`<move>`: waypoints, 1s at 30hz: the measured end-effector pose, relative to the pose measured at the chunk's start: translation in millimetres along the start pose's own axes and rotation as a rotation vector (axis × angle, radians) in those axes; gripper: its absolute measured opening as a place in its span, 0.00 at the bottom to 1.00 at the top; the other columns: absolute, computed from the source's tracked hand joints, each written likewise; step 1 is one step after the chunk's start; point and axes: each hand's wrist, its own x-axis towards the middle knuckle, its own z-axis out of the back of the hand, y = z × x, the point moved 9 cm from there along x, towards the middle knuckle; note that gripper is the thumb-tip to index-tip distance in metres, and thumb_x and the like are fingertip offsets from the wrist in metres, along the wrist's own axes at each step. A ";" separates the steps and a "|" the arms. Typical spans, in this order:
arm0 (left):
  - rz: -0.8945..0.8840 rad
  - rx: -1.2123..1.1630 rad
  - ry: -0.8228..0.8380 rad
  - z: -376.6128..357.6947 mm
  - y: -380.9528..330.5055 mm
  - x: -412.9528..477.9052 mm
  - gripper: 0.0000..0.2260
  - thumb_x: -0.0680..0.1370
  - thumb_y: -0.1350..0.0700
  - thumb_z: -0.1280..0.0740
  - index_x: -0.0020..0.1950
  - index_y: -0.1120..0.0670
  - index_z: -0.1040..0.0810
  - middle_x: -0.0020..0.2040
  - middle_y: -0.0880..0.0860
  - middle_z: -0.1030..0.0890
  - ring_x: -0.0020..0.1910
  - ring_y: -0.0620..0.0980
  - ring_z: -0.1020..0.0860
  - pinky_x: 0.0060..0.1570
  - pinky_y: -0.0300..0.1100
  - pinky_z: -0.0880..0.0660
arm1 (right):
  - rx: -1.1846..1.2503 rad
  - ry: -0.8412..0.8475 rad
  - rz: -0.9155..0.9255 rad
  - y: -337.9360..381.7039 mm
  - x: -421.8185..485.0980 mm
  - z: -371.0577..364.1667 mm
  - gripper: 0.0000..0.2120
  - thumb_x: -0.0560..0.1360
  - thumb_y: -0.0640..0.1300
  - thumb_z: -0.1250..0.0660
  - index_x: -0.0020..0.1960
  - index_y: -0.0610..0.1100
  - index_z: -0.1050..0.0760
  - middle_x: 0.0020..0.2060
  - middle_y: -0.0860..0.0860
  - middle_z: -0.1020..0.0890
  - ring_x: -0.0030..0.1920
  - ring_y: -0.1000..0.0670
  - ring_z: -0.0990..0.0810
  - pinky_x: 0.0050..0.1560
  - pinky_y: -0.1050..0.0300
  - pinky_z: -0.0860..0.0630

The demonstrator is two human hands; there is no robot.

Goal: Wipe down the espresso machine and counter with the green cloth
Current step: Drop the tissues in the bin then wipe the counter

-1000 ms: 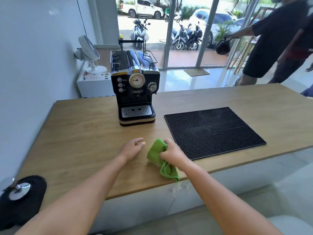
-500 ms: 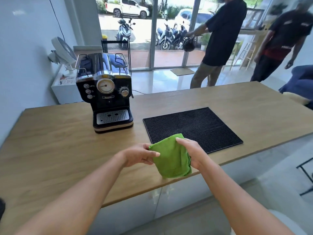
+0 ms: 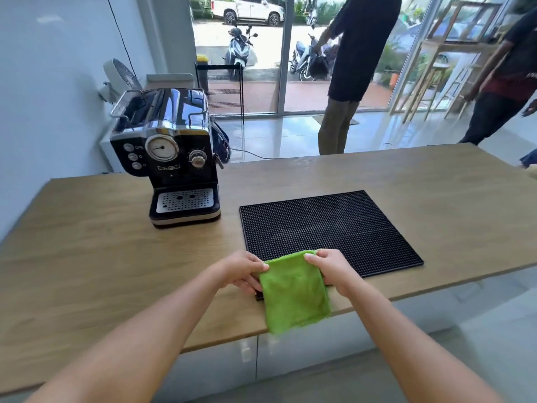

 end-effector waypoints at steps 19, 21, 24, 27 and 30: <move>-0.056 0.426 -0.645 71.9 -30.0 30.4 0.07 0.71 0.47 0.26 0.45 0.48 0.17 0.42 0.46 0.18 0.42 0.47 0.21 0.43 0.39 0.27 | -0.482 -0.177 0.213 41.6 81.8 -10.0 0.08 0.73 0.52 0.28 0.48 0.49 0.19 0.41 0.54 0.18 0.47 0.49 0.19 0.50 0.53 0.24; -0.059 0.436 -0.662 71.4 -31.6 30.6 0.07 0.71 0.47 0.26 0.46 0.47 0.17 0.43 0.46 0.19 0.44 0.46 0.22 0.44 0.38 0.28 | -0.528 -0.175 0.207 40.5 84.7 -11.0 0.09 0.73 0.52 0.29 0.50 0.49 0.20 0.42 0.55 0.18 0.48 0.49 0.19 0.51 0.52 0.24; -0.065 0.444 -0.685 70.0 -32.1 31.2 0.08 0.71 0.47 0.26 0.48 0.46 0.18 0.45 0.45 0.18 0.44 0.46 0.22 0.45 0.39 0.27 | -0.595 -0.190 0.210 39.0 86.6 -11.4 0.13 0.74 0.53 0.29 0.55 0.49 0.21 0.48 0.54 0.18 0.51 0.49 0.20 0.55 0.50 0.24; -0.118 0.457 -0.730 67.9 -35.6 28.6 0.11 0.70 0.49 0.25 0.50 0.43 0.22 0.44 0.45 0.21 0.44 0.45 0.22 0.44 0.41 0.25 | -0.622 -0.213 0.269 41.6 85.0 -13.3 0.16 0.74 0.52 0.29 0.60 0.52 0.24 0.46 0.53 0.19 0.51 0.49 0.20 0.55 0.50 0.24; -0.149 0.522 -0.764 64.8 -40.1 25.4 0.07 0.71 0.48 0.26 0.46 0.43 0.21 0.47 0.44 0.25 0.47 0.45 0.24 0.43 0.39 0.29 | -0.801 -0.259 0.368 48.6 79.4 -19.1 0.18 0.76 0.51 0.32 0.66 0.53 0.26 0.53 0.51 0.22 0.57 0.48 0.26 0.61 0.50 0.29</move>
